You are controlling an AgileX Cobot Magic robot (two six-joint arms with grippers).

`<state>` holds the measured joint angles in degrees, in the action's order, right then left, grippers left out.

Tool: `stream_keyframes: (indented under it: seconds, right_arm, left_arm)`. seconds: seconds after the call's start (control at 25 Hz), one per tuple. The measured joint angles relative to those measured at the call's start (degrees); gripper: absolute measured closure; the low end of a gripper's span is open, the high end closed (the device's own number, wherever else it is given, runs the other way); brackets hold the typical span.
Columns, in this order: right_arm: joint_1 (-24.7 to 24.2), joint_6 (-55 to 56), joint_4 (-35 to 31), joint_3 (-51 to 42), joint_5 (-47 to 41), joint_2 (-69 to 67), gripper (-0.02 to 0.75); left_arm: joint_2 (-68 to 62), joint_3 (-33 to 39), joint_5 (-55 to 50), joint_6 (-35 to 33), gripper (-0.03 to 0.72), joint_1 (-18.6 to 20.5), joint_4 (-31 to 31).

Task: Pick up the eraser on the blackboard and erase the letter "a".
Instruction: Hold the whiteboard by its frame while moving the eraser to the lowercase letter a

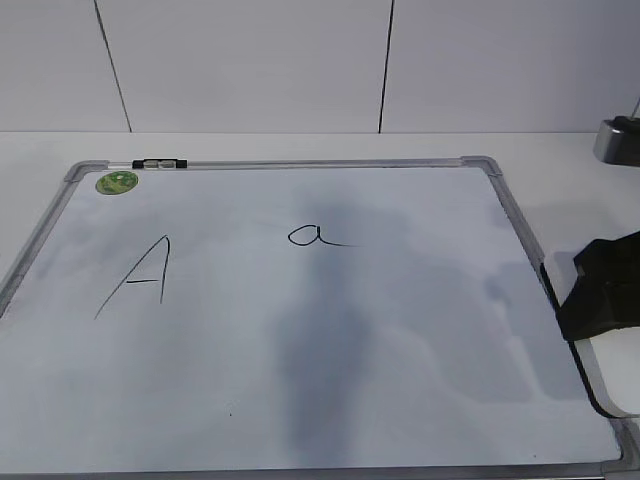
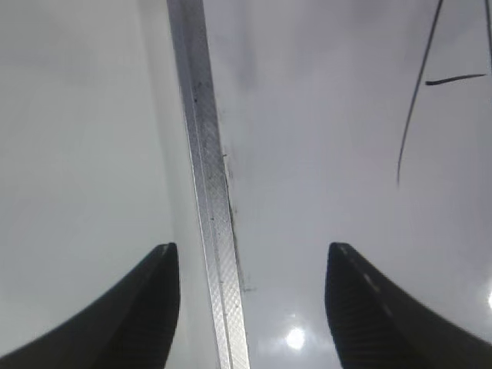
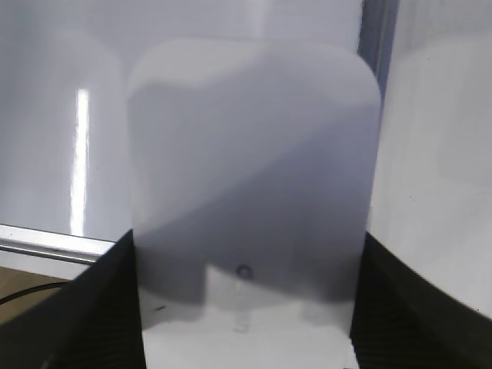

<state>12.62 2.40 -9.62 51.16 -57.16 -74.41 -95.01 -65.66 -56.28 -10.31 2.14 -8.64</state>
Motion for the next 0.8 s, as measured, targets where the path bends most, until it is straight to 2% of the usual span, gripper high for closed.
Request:
stream_keyframes:
  seconds: [0.24, 0.44, 0.52, 0.68, 0.8]
  right_arm:
    - [0.00, 0.00, 0.00, 0.00, 0.03, 0.00, 0.197]
    - [0.00, 0.00, 0.00, 0.00, 0.03, 0.00, 0.197]
    - [0.00, 0.00, 0.00, 0.00, 0.03, 0.00, 0.197]
    - [0.00, 0.00, 0.00, 0.00, 0.03, 0.00, 0.197]
    - [0.00, 0.00, 0.00, 0.00, 0.03, 0.00, 0.197]
  left_arm:
    - [-6.87, -2.60, 0.00, -1.02, 0.254, 0.78, 1.13]
    - [-10.38, -4.80, 0.00, -3.01, 0.287, 3.91, -1.45]
    - [-11.57, -5.95, 0.00, -3.39, 0.307, 4.51, -1.93]
    - [-13.70, -7.00, -0.09, -3.64, 0.394, 5.00, -3.15]
    - [-14.47, -7.11, -0.13, -4.50, 0.419, 5.00, -3.73]
